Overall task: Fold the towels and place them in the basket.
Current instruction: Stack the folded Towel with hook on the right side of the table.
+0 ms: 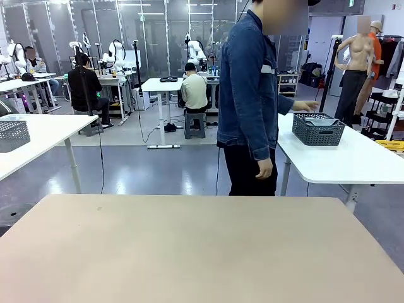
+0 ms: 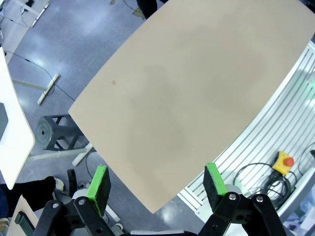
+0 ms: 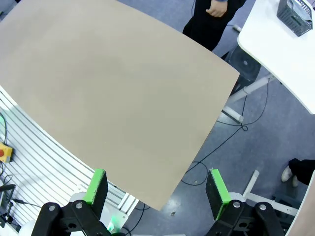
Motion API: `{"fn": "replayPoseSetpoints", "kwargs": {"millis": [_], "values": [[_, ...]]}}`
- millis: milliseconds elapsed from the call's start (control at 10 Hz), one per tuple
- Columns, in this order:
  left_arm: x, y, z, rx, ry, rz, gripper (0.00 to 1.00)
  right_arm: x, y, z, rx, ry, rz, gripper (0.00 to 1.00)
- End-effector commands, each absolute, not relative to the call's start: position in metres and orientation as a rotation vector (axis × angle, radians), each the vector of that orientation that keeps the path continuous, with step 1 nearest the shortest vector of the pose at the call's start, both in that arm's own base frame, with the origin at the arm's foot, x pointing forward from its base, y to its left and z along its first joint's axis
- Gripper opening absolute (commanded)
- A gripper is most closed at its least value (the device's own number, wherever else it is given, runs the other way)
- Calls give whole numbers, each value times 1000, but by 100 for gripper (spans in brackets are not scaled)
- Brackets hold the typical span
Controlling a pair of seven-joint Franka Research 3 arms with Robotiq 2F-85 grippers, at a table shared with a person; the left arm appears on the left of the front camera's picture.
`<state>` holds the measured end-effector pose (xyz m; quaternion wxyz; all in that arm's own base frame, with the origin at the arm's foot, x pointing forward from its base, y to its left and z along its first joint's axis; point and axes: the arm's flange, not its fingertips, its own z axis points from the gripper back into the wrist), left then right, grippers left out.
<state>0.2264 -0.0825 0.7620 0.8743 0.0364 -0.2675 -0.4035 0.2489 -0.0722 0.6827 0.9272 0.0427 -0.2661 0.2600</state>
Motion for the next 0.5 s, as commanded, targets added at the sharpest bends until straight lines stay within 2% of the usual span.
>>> {"fn": "replayPoseSetpoints", "kwargs": {"millis": [0,400], "values": [[226,-82,762,88,-559,-845,95,250,-73,684,83,-545,529,100],[226,-82,762,88,-559,-845,95,250,-73,684,83,-545,529,100]]}}
